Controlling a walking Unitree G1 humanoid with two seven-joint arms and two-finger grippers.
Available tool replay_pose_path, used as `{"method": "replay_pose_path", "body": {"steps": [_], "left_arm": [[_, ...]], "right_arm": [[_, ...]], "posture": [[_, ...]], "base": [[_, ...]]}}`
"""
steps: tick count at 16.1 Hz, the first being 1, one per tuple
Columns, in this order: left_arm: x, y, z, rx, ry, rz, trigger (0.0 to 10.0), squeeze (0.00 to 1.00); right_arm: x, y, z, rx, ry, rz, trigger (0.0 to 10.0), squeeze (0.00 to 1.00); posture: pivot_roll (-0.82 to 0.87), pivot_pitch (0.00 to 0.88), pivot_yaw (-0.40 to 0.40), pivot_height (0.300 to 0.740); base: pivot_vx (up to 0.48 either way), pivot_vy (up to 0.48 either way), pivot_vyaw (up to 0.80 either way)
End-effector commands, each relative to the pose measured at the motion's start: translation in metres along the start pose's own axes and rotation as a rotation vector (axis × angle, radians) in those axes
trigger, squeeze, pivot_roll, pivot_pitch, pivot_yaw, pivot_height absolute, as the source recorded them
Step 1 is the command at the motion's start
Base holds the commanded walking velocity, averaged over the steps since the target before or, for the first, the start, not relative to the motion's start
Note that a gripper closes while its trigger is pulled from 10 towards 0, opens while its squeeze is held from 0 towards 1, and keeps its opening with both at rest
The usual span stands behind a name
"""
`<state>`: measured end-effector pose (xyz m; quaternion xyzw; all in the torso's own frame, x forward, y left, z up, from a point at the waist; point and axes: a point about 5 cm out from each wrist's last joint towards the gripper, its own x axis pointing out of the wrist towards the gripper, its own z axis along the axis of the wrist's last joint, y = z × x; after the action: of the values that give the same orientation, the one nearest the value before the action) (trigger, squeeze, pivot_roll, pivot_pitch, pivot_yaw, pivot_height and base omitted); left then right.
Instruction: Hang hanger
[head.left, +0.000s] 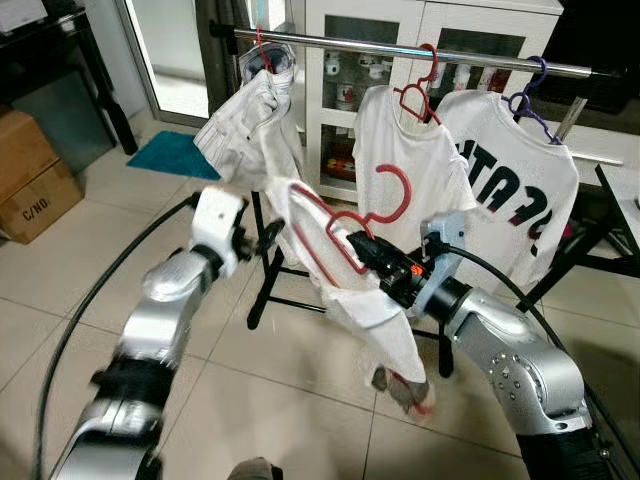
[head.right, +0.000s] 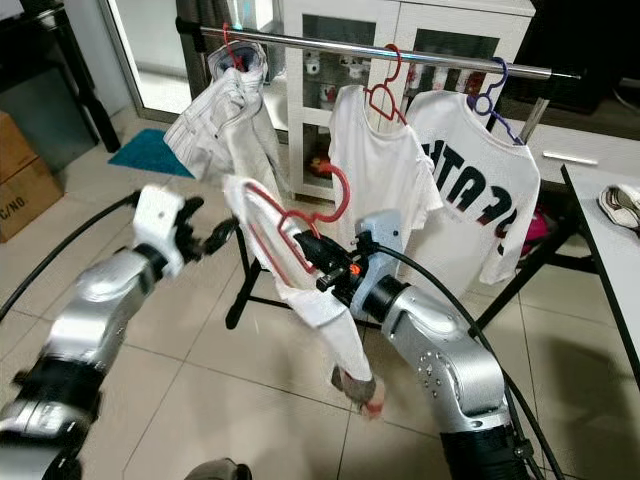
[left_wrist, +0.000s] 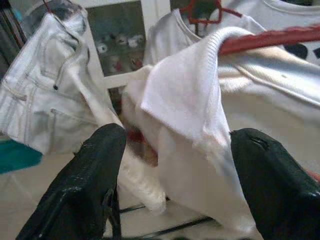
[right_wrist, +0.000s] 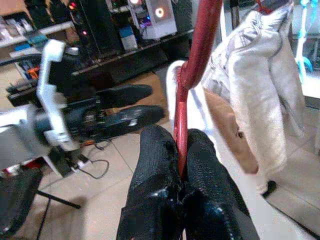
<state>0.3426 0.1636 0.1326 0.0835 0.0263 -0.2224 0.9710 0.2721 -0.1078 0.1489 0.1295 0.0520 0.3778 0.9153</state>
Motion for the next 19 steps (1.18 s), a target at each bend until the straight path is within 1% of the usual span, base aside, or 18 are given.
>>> {"method": "replay_pose_path", "body": {"steps": [1,2,3,4,8,10,13,14,19], "left_arm": [[0.006,-0.004,0.002,-0.004,-0.011,-0.023,10.0,0.00],[0.010,-0.009,0.004,-0.008,-0.028,-0.051,4.0,0.00],[0.012,-0.015,0.006,-0.007,-0.043,-0.084,0.0,0.00],[0.013,-0.019,0.005,0.008,-0.049,-0.103,0.0,0.00],[0.016,-0.021,0.004,0.061,-0.063,-0.062,0.0,0.00],[0.016,-0.020,0.002,0.055,-0.064,-0.043,0.0,0.00],[0.015,-0.016,0.000,0.051,-0.061,-0.018,0.0,0.00],[0.014,-0.014,0.001,0.038,-0.069,-0.016,0.0,0.00],[0.013,-0.004,0.001,0.051,-0.070,-0.007,0.0,0.00]], "right_arm": [[-0.001,0.005,0.010,-0.003,-0.044,0.036,10.0,0.00],[-0.002,0.007,0.011,-0.002,-0.051,0.046,10.0,0.00],[-0.002,0.008,0.011,-0.001,-0.054,0.053,10.0,0.00],[-0.003,0.008,0.010,-0.001,-0.054,0.056,10.0,0.00],[-0.005,0.009,0.008,0.001,-0.049,0.067,10.0,0.00],[-0.005,0.010,0.008,0.002,-0.045,0.078,10.0,0.00],[-0.005,0.010,0.009,0.014,-0.053,0.091,10.0,0.00],[-0.006,0.012,0.009,0.025,-0.054,0.108,10.0,0.00],[-0.008,0.019,0.008,0.042,-0.043,0.176,10.0,0.00]], "posture": [[-0.04,0.000,0.072,0.740],[-0.05,0.000,0.078,0.740],[-0.05,0.000,0.082,0.740],[-0.05,0.000,0.086,0.740],[-0.05,0.000,0.081,0.740],[-0.05,0.000,0.078,0.740],[-0.05,0.000,0.074,0.740],[-0.05,0.000,0.069,0.740],[-0.05,0.000,0.066,0.740]], "base": [[0.000,0.000,0.00],[0.000,0.000,0.00],[0.000,0.000,0.00],[0.000,0.000,0.00],[0.000,0.000,0.00],[0.000,0.000,0.00],[0.000,0.000,0.00],[0.000,0.000,0.00],[0.000,0.000,0.00]]}}
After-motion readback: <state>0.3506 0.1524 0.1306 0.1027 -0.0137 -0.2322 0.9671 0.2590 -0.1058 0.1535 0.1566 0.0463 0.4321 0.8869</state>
